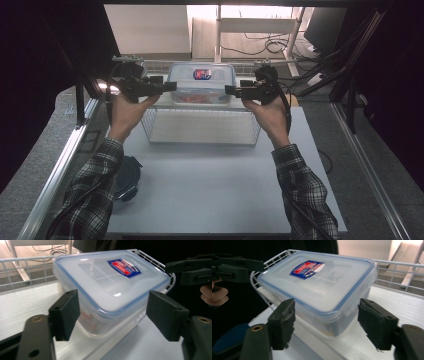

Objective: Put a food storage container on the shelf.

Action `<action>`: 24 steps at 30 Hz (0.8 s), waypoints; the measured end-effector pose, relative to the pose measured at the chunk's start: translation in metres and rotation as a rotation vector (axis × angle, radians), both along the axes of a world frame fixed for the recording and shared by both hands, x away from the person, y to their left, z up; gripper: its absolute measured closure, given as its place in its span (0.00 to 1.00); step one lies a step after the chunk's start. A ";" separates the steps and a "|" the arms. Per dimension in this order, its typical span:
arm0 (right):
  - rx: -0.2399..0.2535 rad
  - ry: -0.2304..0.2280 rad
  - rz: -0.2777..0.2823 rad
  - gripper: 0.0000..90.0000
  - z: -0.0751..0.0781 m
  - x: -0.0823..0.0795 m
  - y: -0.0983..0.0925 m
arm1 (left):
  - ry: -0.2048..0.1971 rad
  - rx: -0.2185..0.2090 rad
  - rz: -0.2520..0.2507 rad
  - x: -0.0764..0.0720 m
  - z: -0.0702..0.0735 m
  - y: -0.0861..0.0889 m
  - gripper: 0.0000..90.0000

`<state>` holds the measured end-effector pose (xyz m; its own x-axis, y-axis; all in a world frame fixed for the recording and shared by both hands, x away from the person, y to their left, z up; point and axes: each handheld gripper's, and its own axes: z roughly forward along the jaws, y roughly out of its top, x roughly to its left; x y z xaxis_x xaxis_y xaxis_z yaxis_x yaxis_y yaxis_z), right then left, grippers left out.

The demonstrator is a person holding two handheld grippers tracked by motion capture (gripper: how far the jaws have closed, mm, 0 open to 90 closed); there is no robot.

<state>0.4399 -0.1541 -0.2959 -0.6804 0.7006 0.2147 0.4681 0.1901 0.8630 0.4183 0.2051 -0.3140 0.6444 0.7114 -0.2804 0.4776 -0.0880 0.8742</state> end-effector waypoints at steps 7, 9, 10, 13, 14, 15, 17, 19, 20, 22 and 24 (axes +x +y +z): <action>-0.043 -0.053 0.021 0.17 -0.010 -0.020 -0.002 | -0.024 0.081 -0.024 -0.021 -0.010 -0.011 0.15; -0.057 -0.066 0.031 0.15 -0.014 -0.025 -0.003 | -0.022 0.085 -0.036 -0.028 -0.015 -0.014 0.14; -0.063 -0.069 0.033 0.14 -0.017 -0.028 -0.003 | -0.026 0.087 -0.043 -0.031 -0.018 -0.015 0.13; -0.074 -0.073 0.062 0.12 -0.026 -0.041 -0.003 | -0.023 0.099 -0.060 -0.041 -0.028 -0.019 0.11; -0.074 -0.073 0.062 0.12 -0.026 -0.041 -0.003 | -0.021 0.096 -0.062 -0.044 -0.030 -0.020 0.11; -0.084 -0.079 0.071 0.12 -0.030 -0.046 -0.002 | -0.023 0.096 -0.068 -0.047 -0.033 -0.020 0.10; -0.087 -0.083 0.078 0.11 -0.032 -0.050 -0.002 | -0.022 0.094 -0.073 -0.054 -0.039 -0.022 0.10; -0.094 -0.087 0.091 0.10 -0.036 -0.057 -0.003 | -0.023 0.101 -0.078 -0.062 -0.045 -0.024 0.09; -0.093 -0.092 0.098 0.10 -0.039 -0.060 -0.003 | -0.023 0.103 -0.080 -0.066 -0.048 -0.025 0.09; -0.095 -0.095 0.111 0.09 -0.043 -0.067 -0.003 | -0.024 0.098 -0.089 -0.075 -0.053 -0.026 0.08; -0.098 -0.100 0.123 0.08 -0.047 -0.075 -0.003 | -0.028 0.086 -0.092 -0.084 -0.058 -0.027 0.07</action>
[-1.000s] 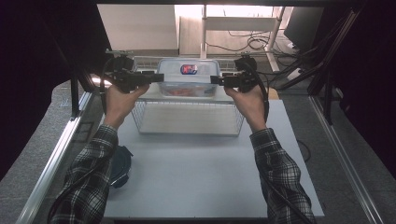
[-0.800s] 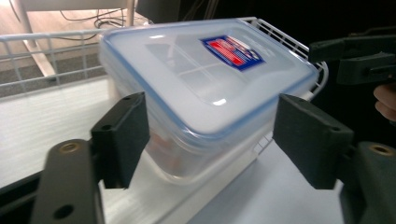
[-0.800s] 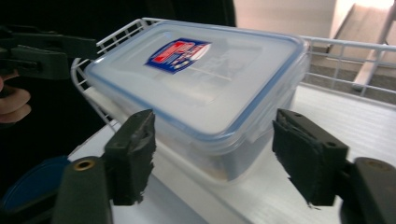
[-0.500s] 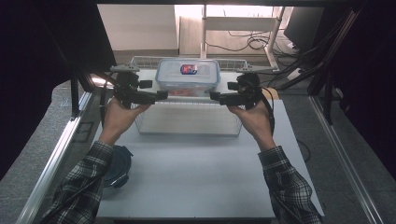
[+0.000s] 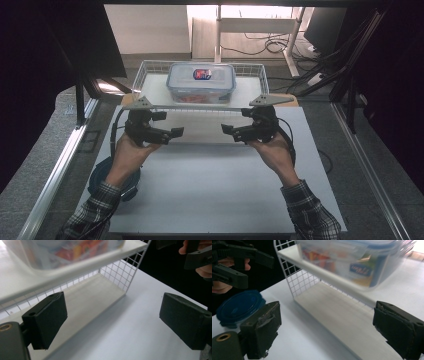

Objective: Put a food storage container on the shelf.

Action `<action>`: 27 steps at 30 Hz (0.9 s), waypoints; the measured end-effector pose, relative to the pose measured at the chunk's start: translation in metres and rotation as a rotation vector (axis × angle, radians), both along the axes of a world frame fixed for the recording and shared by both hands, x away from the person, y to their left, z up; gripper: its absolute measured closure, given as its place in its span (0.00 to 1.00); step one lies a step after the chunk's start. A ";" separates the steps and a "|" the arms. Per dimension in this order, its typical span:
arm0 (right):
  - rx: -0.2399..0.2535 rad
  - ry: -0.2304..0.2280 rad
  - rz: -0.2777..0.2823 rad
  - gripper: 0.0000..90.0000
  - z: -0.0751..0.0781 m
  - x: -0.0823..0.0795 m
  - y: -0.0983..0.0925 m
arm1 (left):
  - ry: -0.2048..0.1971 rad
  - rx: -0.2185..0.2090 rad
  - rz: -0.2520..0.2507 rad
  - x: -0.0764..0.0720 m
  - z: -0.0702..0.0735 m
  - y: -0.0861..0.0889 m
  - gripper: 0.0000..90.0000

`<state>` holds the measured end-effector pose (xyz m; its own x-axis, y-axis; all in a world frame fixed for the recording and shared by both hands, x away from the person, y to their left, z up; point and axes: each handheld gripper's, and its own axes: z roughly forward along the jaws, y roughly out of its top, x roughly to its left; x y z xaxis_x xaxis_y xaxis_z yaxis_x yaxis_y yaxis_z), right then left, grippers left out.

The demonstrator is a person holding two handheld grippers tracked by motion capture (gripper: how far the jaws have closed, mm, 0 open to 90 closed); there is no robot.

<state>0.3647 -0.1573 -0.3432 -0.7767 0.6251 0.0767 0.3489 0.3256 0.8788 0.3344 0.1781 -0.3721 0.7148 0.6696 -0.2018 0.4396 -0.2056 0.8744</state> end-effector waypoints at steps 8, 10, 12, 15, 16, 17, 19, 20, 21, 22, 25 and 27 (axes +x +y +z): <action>-0.011 -0.018 0.023 0.05 -0.017 -0.024 -0.005 | -0.027 -0.016 0.005 -0.039 -0.024 -0.003 0.05; -0.017 -0.017 0.025 0.04 -0.023 -0.031 -0.006 | -0.033 -0.004 0.000 -0.048 -0.030 -0.006 0.05; -0.023 -0.015 0.026 0.04 -0.028 -0.035 -0.007 | -0.040 0.002 -0.005 -0.055 -0.035 -0.008 0.05; -0.041 -0.014 0.028 0.03 -0.038 -0.042 -0.008 | -0.046 0.013 -0.016 -0.067 -0.042 -0.011 0.05; -0.044 -0.013 0.027 0.03 -0.042 -0.045 -0.009 | -0.045 0.015 -0.020 -0.069 -0.044 -0.012 0.05; -0.044 -0.013 0.028 0.03 -0.044 -0.047 -0.010 | -0.046 0.021 -0.020 -0.073 -0.048 -0.013 0.05; -0.057 -0.009 0.036 0.03 -0.050 -0.051 -0.010 | -0.056 0.032 -0.020 -0.080 -0.053 -0.014 0.05; -0.071 -0.008 0.035 0.03 -0.052 -0.053 -0.010 | -0.060 0.039 -0.017 -0.083 -0.057 -0.015 0.04; -0.076 -0.015 0.032 0.02 -0.054 -0.055 -0.010 | -0.056 0.051 -0.020 -0.085 -0.060 -0.015 0.04; -0.070 -0.018 0.031 0.02 -0.056 -0.058 -0.011 | -0.055 0.063 -0.022 -0.087 -0.062 -0.016 0.04; -0.045 -0.013 0.037 0.02 -0.063 -0.065 -0.012 | -0.051 0.052 -0.012 -0.095 -0.072 -0.014 0.04; -0.037 -0.018 0.036 0.02 -0.068 -0.072 -0.012 | -0.042 0.053 -0.001 -0.100 -0.080 -0.013 0.03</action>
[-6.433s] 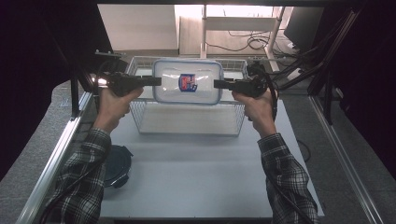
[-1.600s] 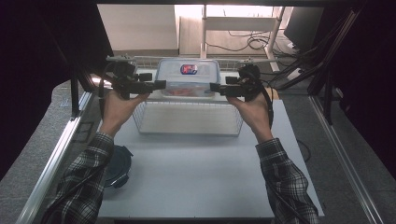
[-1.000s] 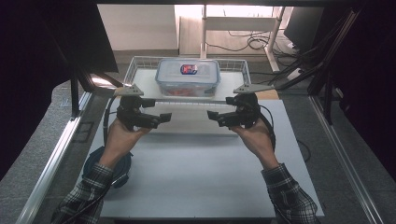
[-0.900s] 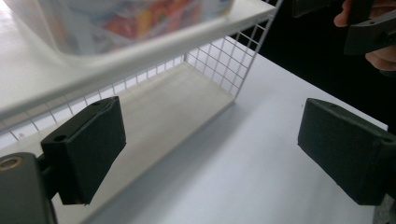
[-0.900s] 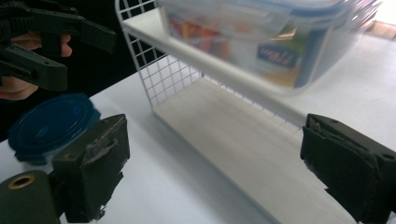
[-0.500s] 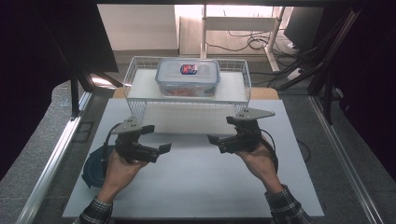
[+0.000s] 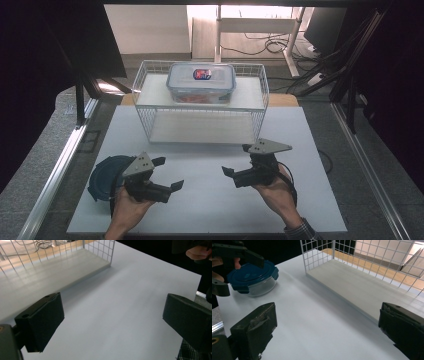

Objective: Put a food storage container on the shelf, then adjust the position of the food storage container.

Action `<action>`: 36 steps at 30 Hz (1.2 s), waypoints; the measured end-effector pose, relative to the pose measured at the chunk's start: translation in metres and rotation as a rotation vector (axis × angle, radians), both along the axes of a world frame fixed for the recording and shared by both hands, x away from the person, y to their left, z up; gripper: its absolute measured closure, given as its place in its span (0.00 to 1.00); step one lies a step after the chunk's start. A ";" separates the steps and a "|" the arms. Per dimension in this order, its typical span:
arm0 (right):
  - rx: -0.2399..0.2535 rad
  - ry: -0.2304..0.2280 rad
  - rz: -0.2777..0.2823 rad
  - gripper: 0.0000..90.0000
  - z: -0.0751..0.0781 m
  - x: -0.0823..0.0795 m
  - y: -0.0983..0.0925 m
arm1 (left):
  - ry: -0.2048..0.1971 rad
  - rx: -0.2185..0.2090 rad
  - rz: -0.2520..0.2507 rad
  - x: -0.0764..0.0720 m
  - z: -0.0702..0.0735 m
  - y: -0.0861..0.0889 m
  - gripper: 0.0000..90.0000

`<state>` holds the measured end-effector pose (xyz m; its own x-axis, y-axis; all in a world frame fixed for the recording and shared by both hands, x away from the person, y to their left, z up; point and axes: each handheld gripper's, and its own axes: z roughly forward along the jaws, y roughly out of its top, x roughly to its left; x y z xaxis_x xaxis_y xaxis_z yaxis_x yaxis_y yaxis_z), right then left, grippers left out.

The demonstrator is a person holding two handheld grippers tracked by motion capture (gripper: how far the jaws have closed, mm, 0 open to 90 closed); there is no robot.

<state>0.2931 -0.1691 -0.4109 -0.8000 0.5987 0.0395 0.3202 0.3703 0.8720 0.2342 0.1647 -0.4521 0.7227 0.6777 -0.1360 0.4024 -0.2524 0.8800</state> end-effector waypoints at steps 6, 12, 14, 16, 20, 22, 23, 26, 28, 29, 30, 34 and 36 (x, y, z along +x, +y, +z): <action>0.027 0.002 -0.013 0.02 -0.017 -0.016 -0.005 | 0.009 0.025 0.030 -0.016 -0.026 0.000 0.03; 0.016 0.019 -0.020 0.02 -0.039 -0.028 -0.010 | 0.037 0.053 0.021 -0.025 -0.045 -0.004 0.03; 0.014 0.020 -0.024 0.02 -0.045 -0.032 -0.012 | 0.049 0.053 0.013 -0.026 -0.048 -0.005 0.03; 0.014 0.032 -0.024 0.02 -0.052 -0.036 -0.014 | 0.056 0.063 0.002 -0.027 -0.051 -0.007 0.03; -0.011 0.067 -0.024 0.02 -0.069 -0.042 -0.016 | 0.062 0.105 -0.001 -0.025 -0.056 -0.011 0.03; -0.029 0.073 -0.029 0.02 -0.074 -0.042 -0.017 | 0.068 0.108 0.004 -0.024 -0.056 -0.010 0.03; -0.029 0.078 -0.029 0.02 -0.075 -0.042 -0.018 | 0.071 0.105 0.006 -0.024 -0.056 -0.009 0.02; -0.017 0.080 -0.038 0.02 -0.074 -0.040 -0.020 | 0.075 0.095 0.015 -0.021 -0.054 -0.006 0.00; -0.014 0.085 -0.044 0.02 -0.074 -0.039 -0.021 | 0.084 0.079 0.025 -0.019 -0.052 -0.003 0.01; -0.014 0.089 -0.047 0.02 -0.075 -0.038 -0.022 | 0.082 0.083 0.028 -0.018 -0.051 -0.002 0.02; -0.018 0.089 -0.049 0.02 -0.076 -0.037 -0.022 | 0.078 0.094 0.027 -0.017 -0.049 -0.001 0.05; -0.028 0.095 -0.049 0.02 -0.079 -0.035 -0.022 | 0.091 0.051 0.020 -0.012 -0.038 0.008 0.31; -0.034 0.100 -0.045 0.03 -0.081 -0.035 -0.021 | 0.096 0.062 0.048 -0.009 -0.033 0.013 0.46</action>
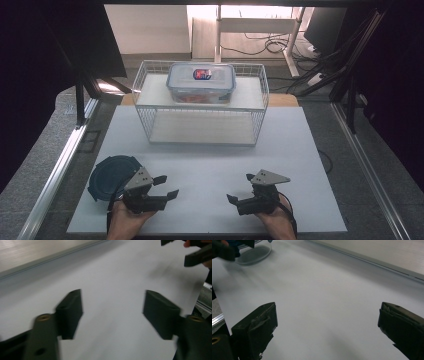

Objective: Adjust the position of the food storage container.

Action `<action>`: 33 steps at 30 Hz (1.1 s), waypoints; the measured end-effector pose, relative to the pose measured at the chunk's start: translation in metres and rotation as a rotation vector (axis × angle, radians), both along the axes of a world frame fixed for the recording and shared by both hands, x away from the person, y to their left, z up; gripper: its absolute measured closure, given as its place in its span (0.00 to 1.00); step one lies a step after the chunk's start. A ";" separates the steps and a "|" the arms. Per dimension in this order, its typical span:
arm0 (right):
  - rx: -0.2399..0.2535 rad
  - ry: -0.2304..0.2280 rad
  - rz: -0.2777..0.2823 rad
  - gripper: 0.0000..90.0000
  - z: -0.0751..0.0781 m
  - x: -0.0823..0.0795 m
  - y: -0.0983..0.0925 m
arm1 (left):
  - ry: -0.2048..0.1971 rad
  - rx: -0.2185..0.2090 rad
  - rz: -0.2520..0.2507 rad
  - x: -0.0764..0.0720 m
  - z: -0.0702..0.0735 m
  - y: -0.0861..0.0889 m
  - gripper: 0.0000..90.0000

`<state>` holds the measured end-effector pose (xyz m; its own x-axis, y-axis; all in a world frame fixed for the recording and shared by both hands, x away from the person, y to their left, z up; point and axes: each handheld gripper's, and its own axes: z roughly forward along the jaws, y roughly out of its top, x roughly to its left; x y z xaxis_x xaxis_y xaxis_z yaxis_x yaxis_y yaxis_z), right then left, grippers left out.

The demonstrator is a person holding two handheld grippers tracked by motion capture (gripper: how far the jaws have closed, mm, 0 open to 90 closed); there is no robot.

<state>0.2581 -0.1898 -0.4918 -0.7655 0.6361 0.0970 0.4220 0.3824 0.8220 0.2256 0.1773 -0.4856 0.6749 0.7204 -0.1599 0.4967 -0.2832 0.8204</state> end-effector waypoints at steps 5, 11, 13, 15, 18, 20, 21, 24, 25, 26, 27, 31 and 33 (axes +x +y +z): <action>-0.016 0.008 0.017 0.03 -0.003 -0.001 0.005 | 0.028 -0.029 0.047 0.012 0.008 0.023 0.81; -0.022 0.017 0.022 0.04 -0.006 0.000 0.006 | 0.001 0.006 0.160 0.018 0.015 0.058 0.98; -0.019 0.029 0.023 0.04 -0.006 0.001 0.005 | 0.000 0.001 0.209 0.020 0.015 0.072 0.99; -0.023 0.030 0.023 0.05 -0.006 0.001 0.005 | 0.002 0.006 0.273 0.023 0.014 0.087 1.00; -0.031 0.029 0.030 0.05 -0.006 0.001 0.005 | 0.005 -0.010 0.357 0.023 0.012 0.112 1.00; -0.032 0.031 0.030 0.05 -0.007 0.001 0.005 | -0.002 -0.012 0.413 0.021 0.012 0.130 1.00; -0.035 0.031 0.031 0.05 -0.007 0.002 0.005 | -0.007 -0.007 0.442 0.020 0.011 0.138 1.00; -0.044 0.032 0.036 0.05 -0.007 0.001 0.005 | -0.010 -0.011 0.519 0.015 0.009 0.161 1.00; -0.049 0.031 0.036 0.05 -0.007 0.001 0.006 | -0.008 -0.011 0.539 0.013 0.007 0.167 1.00; -0.051 0.030 0.038 0.05 -0.008 0.001 0.006 | -0.009 -0.009 0.557 0.012 0.004 0.173 1.00; -0.053 0.032 0.040 0.05 -0.008 0.001 0.006 | -0.007 -0.001 0.579 0.010 0.002 0.179 1.00; -0.070 0.029 0.037 0.06 -0.008 0.001 0.006 | 0.045 -0.006 0.626 0.007 -0.015 0.195 1.00; -0.068 0.032 0.033 0.06 -0.008 0.002 0.005 | 0.078 0.013 0.632 0.007 -0.023 0.197 1.00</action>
<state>0.2600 -0.1849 -0.4996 -0.7833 0.6166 0.0792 0.4337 0.4507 0.7803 0.2327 0.3744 -0.5084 0.1057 0.9779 -0.1802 0.6292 0.0746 0.7737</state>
